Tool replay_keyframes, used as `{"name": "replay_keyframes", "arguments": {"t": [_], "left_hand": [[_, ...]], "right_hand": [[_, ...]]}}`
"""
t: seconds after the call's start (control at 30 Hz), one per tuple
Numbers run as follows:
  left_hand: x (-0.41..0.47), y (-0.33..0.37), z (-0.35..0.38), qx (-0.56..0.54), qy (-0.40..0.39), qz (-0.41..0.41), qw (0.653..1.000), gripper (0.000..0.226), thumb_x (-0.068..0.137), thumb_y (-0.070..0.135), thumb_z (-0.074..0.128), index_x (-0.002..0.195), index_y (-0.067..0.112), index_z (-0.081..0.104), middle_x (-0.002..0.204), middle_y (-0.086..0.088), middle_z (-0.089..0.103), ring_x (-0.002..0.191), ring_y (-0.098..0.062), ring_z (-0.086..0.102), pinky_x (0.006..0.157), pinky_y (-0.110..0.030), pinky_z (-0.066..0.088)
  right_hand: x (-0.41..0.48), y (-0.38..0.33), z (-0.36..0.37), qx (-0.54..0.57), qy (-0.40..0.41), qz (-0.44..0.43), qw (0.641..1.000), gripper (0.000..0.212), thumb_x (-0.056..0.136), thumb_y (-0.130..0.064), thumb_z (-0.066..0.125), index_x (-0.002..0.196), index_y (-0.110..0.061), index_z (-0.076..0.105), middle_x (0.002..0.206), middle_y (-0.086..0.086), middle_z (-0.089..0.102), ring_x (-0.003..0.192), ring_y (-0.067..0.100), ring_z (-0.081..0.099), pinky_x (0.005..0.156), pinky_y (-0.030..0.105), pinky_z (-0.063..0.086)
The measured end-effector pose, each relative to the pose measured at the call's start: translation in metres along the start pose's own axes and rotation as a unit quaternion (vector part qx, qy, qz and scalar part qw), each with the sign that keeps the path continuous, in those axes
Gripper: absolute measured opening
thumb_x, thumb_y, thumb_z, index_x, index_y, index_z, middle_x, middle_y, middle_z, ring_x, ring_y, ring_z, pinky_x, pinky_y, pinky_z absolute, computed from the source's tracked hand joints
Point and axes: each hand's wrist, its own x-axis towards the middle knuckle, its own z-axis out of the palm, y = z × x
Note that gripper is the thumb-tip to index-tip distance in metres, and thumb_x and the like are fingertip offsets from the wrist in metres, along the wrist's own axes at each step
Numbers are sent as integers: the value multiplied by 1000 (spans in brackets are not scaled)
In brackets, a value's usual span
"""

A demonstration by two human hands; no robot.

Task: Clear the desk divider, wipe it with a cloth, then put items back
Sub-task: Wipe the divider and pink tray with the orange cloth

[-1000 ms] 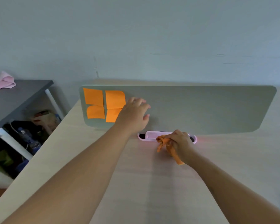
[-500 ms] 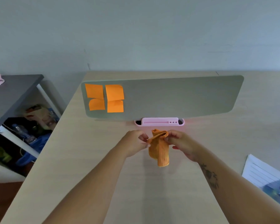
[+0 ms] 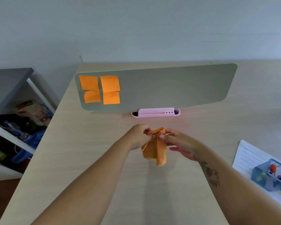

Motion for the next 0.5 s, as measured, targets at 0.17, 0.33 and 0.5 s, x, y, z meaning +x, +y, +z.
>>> {"name": "replay_keyframes", "arguments": {"t": [0.17,0.33,0.5], "left_hand": [[-4,3,-6,26,4,17,999,4,85,29,63,88,26,63,83,8,64,78,-14,61,64,-25,48],[-17,-9,-19,32,-9,-21,999,21,79,22,63,97,30,64,88,5,61,77,-13,57,58,-24,45],[-37,-27,-19,108,-96,-51,988,27,76,19,64,98,35,60,85,15,55,71,-8,55,53,-18,43]], "right_hand": [[5,11,28,21,128,-100,987,17,92,-29,64,106,-20,66,101,0,68,95,17,60,79,27,48],[5,11,30,-57,149,-97,982,9,93,-14,62,92,-13,72,88,4,66,84,18,57,77,31,49],[11,15,42,-154,113,-76,979,6,89,-14,67,92,-11,71,88,5,64,78,14,53,67,21,44]]}}
